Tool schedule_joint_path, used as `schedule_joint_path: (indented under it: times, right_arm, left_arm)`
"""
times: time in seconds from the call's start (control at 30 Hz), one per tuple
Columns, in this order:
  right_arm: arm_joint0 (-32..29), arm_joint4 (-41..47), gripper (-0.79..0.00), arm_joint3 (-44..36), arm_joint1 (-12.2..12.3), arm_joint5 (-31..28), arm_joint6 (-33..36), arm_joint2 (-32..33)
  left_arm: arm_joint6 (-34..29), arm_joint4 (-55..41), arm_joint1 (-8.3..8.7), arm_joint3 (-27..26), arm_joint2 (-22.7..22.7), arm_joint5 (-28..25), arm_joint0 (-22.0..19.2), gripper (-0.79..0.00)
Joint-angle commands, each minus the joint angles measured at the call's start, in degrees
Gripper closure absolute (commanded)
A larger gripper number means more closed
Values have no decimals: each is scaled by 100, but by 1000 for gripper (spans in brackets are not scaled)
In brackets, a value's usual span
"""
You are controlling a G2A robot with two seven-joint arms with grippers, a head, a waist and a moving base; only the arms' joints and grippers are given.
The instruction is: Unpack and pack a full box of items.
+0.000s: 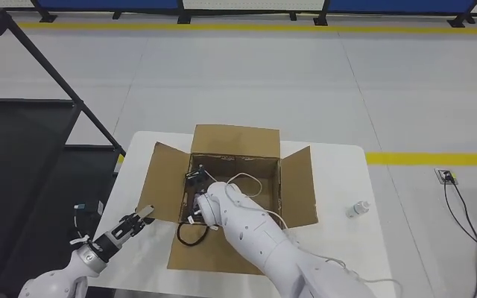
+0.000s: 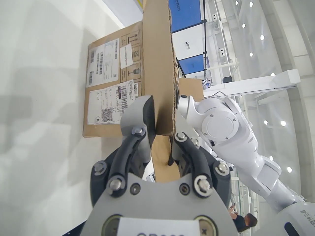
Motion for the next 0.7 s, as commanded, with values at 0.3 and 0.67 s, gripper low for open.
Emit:
schedule_joint_path:
  times: [0.3,0.67]
  right_arm:
    - [206,-61,-785,47,10,308,147,107]
    - [248,-278,-785,139,11,346,569,116]
  left_arm:
    - [-73,-31,43,7,24,-47,-1,0]
    - [9,52,79,125,81,17,-44,0]
